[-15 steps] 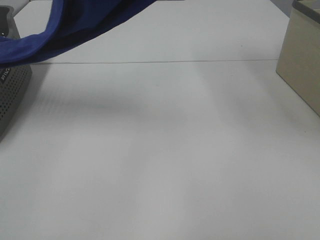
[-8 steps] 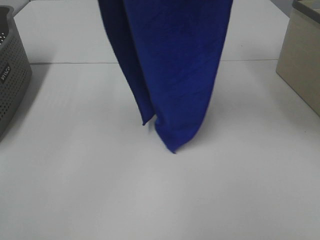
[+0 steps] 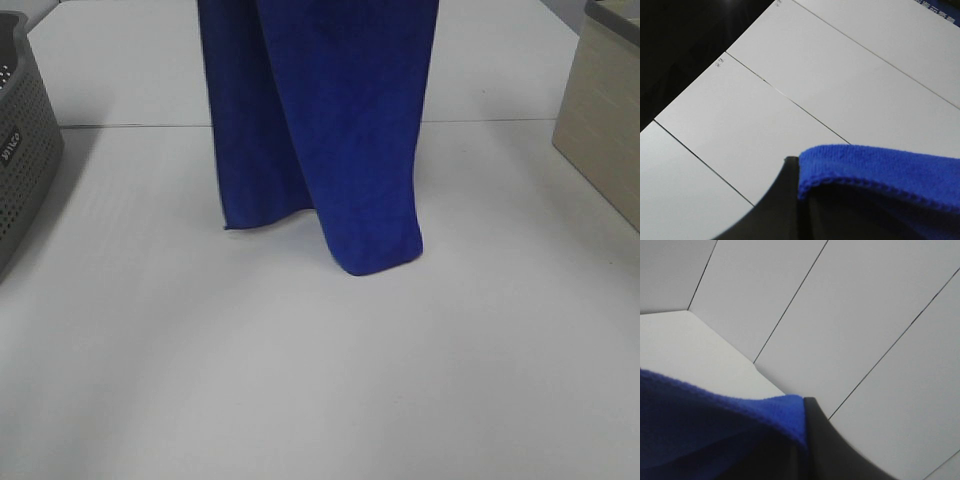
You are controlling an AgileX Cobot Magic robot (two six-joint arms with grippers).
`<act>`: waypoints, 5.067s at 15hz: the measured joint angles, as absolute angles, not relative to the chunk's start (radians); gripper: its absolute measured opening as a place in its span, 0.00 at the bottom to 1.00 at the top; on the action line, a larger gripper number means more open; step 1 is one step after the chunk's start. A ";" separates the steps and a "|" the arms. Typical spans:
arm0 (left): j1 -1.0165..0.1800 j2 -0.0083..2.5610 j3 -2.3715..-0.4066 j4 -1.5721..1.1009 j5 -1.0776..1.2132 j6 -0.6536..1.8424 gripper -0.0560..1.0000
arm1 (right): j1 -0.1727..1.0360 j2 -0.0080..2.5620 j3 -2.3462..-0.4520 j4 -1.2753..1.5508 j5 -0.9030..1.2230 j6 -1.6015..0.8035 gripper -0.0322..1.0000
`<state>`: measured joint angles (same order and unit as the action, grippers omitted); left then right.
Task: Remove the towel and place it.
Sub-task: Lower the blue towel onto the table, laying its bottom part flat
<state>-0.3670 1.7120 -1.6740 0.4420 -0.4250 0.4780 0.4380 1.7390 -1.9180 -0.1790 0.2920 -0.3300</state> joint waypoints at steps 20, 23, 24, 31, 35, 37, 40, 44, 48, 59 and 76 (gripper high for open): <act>-0.214 2.250 -2.318 0.409 -0.520 0.478 0.05 | 0.342 2.101 -2.238 -0.221 -0.078 -0.315 0.05; -0.190 2.342 -2.440 0.413 -0.520 0.469 0.05 | 0.319 2.160 -2.255 -0.221 -0.129 -0.315 0.05; -0.188 2.350 -2.458 0.415 -0.520 0.467 0.05 | 0.313 2.168 -2.255 -0.221 -0.140 -0.315 0.05; -0.180 2.408 -2.522 0.418 -0.520 0.396 0.05 | 0.301 2.186 -2.255 -0.221 -0.218 -0.314 0.05; -0.180 2.409 -2.522 0.418 -0.520 0.389 0.05 | 0.298 2.186 -2.255 -0.221 -0.217 -0.314 0.05; -0.180 2.409 -2.522 0.419 -0.519 0.389 0.05 | 0.295 2.186 -2.255 -0.221 -0.217 -0.315 0.05; -0.180 2.409 -2.522 0.419 -0.526 0.388 0.05 | 0.283 2.186 -2.255 -0.222 -0.218 -0.337 0.05; -0.180 2.412 -2.556 0.409 -0.544 0.228 0.05 | 0.281 2.186 -2.257 -0.222 -0.249 -0.339 0.05; -0.180 2.412 -2.564 0.411 -0.547 0.213 0.05 | 0.281 2.186 -2.258 -0.222 -0.254 -0.339 0.05; -0.294 2.262 -2.564 0.753 0.076 -0.342 0.05 | 0.288 1.993 -2.258 -0.126 0.318 -0.205 0.05; -0.389 1.930 -2.386 0.117 1.212 0.132 0.05 | 0.284 1.820 -2.216 0.227 1.216 -0.198 0.05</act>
